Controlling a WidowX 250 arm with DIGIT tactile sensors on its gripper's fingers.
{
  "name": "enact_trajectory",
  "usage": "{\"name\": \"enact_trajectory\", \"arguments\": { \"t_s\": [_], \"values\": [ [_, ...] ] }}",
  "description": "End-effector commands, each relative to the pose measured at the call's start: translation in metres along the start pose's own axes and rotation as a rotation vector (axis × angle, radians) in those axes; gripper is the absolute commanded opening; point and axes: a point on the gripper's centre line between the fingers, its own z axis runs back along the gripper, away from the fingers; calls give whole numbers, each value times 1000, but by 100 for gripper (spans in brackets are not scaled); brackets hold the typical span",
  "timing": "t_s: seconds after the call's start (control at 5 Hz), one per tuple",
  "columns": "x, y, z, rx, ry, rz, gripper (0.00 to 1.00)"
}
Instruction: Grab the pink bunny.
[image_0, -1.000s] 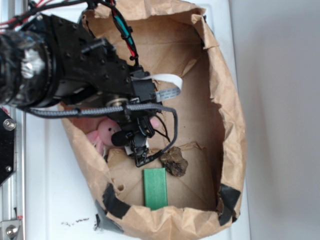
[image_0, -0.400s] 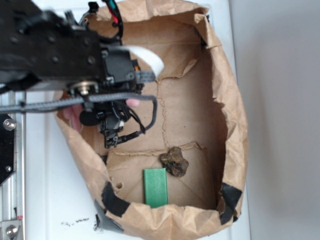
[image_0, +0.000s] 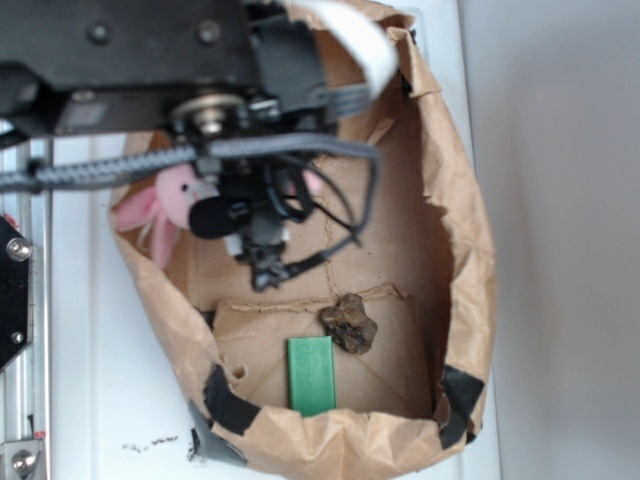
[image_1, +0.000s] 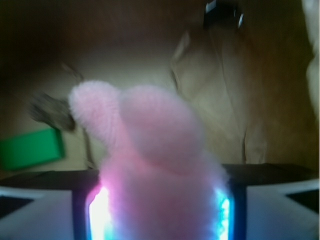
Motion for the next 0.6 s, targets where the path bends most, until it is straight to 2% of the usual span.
{"name": "enact_trajectory", "arguments": {
  "t_s": [0.0,0.4],
  "values": [
    [35,-26,46,-8,-120,-32,0],
    [37,-28,47,38,-104,-55,0]
  ]
}}
